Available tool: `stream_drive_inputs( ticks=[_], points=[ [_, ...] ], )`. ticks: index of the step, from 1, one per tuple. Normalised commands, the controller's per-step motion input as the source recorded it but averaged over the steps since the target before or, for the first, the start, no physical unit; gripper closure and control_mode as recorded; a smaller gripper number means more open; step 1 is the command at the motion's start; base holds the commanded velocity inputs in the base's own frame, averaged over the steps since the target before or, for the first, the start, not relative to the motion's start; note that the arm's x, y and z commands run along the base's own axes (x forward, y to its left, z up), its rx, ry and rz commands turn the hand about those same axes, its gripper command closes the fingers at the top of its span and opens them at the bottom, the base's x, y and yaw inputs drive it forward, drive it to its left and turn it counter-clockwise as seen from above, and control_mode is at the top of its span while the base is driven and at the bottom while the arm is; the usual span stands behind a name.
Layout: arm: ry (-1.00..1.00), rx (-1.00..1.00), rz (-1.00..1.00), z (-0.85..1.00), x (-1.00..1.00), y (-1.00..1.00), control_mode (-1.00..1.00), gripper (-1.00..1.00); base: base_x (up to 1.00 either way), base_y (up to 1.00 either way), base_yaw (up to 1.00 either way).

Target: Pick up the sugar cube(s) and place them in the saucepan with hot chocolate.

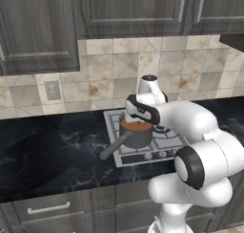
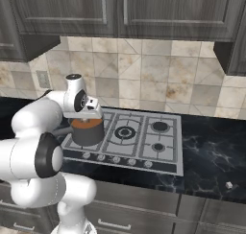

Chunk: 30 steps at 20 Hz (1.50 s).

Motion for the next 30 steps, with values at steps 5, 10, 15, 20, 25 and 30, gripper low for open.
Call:
stream_drive_inputs(
  ticks=[5,10,15,20,25,30],
  points=[
    [0.00,0.00,0.00,0.00,0.00,0.07,-1.00,1.00,0.00,0.00,0.00],
    [0.00,0.00,0.00,0.00,0.00,0.04,-1.00,-1.00,0.00,0.00,0.00],
    [0.00,0.00,0.00,0.00,0.00,0.00,-1.00,-1.00,0.00,0.00,0.00],
    [0.00,0.00,-0.01,0.05,0.00,0.00,-1.00,-1.00,0.00,0.00,0.00],
    [-0.04,0.00,-0.01,0.45,-0.30,-0.26,-1.00,-1.00,0.00,0.00,0.00],
    [-0.14,-0.06,-0.06,0.70,-0.74,-0.81,-1.00,-1.00,0.00,0.00,0.00]
  ],
)
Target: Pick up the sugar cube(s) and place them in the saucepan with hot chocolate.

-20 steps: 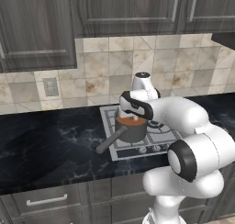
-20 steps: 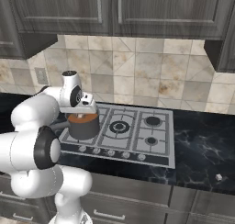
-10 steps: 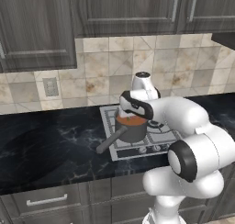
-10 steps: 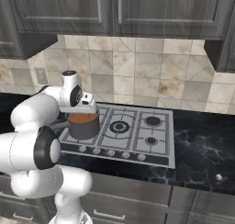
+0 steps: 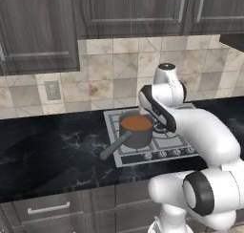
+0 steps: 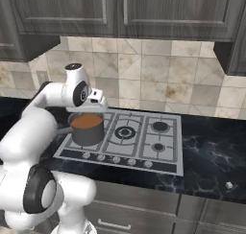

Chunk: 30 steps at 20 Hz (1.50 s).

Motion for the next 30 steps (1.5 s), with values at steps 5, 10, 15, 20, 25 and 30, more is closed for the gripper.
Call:
stream_drive_inputs(
  ticks=[5,10,15,20,25,30],
  points=[
    [-0.09,-0.11,-0.08,0.74,-0.54,-0.85,-1.00,-1.00,0.00,0.00,0.00],
    [-0.02,-0.04,-0.28,0.29,-0.43,-1.00,-1.00,-1.00,0.00,0.00,0.00],
    [0.01,0.01,-0.46,-0.01,-0.27,-1.00,-1.00,-1.00,0.00,0.00,0.00],
    [0.01,0.00,-0.41,0.01,-0.20,-0.98,-1.00,-1.00,0.00,0.00,0.00],
    [0.00,0.05,-0.38,-0.09,-0.21,-0.98,-1.00,-1.00,0.00,0.00,0.00],
    [0.00,0.24,-0.29,-0.04,0.00,-0.92,-1.00,-1.00,0.00,0.00,0.00]
  ],
)
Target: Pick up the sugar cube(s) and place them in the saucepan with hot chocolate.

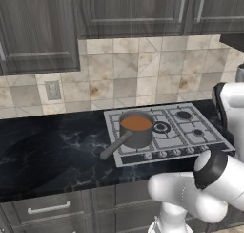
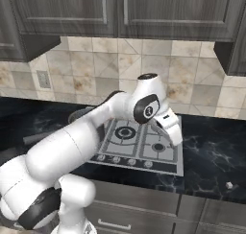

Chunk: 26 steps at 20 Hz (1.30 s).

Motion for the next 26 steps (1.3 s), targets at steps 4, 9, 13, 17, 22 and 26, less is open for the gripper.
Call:
stream_drive_inputs(
  ticks=[4,9,13,17,22,26],
  points=[
    [0.02,0.34,-0.12,0.00,0.00,-0.85,-1.00,-1.00,0.00,0.00,0.00],
    [0.00,0.21,-0.02,-0.08,0.00,-0.67,-1.00,-1.00,0.00,0.00,0.00],
    [0.00,0.04,0.00,-0.18,0.00,-0.32,-1.00,-1.00,0.00,0.00,0.00],
    [0.00,0.00,0.01,-0.16,0.03,-0.26,-1.00,-1.00,0.00,0.00,0.00],
    [0.00,0.00,0.02,-0.23,0.02,-0.30,-1.00,-1.00,0.00,0.00,0.00],
    [0.00,0.00,0.00,-0.39,0.00,-0.33,-1.00,-1.00,0.00,0.00,0.00]
  ],
)
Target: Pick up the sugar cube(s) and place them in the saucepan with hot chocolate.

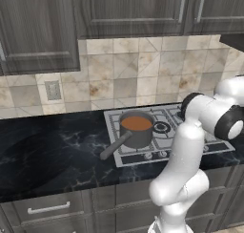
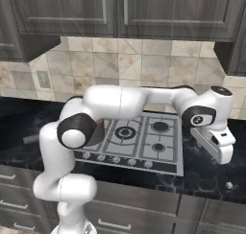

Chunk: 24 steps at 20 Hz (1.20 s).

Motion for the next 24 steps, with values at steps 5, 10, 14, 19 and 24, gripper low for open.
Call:
stream_drive_inputs(
  ticks=[5,10,14,19,24],
  points=[
    [0.00,0.00,0.00,-0.37,0.02,-0.41,-1.00,-1.00,0.00,0.00,0.00],
    [0.00,0.00,0.00,-0.27,0.06,-0.35,-1.00,-1.00,0.00,0.00,0.00],
    [0.00,0.00,0.06,-0.20,0.21,-0.36,-1.00,-1.00,0.00,0.00,0.00],
    [0.00,0.00,0.05,-0.40,0.26,-0.29,-1.00,-1.00,0.00,0.00,0.00],
    [0.00,0.00,0.04,-0.40,0.25,-0.22,-1.00,-1.00,0.00,0.00,0.00]
  ],
)
